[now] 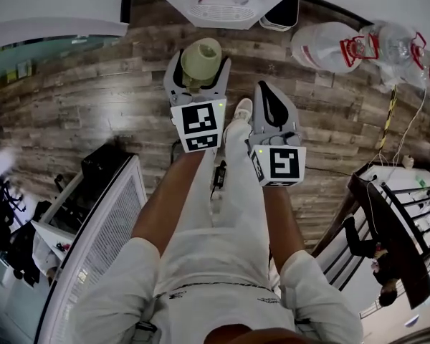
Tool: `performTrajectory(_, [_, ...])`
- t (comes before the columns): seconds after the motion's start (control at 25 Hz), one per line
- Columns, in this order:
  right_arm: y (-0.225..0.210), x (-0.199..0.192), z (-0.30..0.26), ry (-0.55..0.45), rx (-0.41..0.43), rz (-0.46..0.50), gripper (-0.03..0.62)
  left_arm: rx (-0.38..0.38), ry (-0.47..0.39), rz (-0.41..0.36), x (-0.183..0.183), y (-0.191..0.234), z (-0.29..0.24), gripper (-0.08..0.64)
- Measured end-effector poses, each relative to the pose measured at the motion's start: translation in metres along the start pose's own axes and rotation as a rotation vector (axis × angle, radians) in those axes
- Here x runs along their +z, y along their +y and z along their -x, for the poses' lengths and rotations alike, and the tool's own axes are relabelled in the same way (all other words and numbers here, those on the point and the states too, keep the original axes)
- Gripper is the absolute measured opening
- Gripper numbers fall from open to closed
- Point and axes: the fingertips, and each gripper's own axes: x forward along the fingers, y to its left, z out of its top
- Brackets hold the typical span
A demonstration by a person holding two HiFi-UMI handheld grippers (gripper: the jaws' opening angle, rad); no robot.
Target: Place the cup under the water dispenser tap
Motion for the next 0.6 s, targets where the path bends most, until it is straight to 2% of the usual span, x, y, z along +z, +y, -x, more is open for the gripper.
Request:
performTrajectory(0.28, [-0.011,-0.028,-0.022,0.021,0.001,0.012,-0.002,0.021,0.022,-0.015,-0.041,0.017,-0.050,0.374])
performTrajectory(0.6, [-0.025,-0.056,-0.043,0.039,-0.005,-0.007,-0.002,0.020,0.047,-0.068,-0.065,0.031,-0.100,0.374])
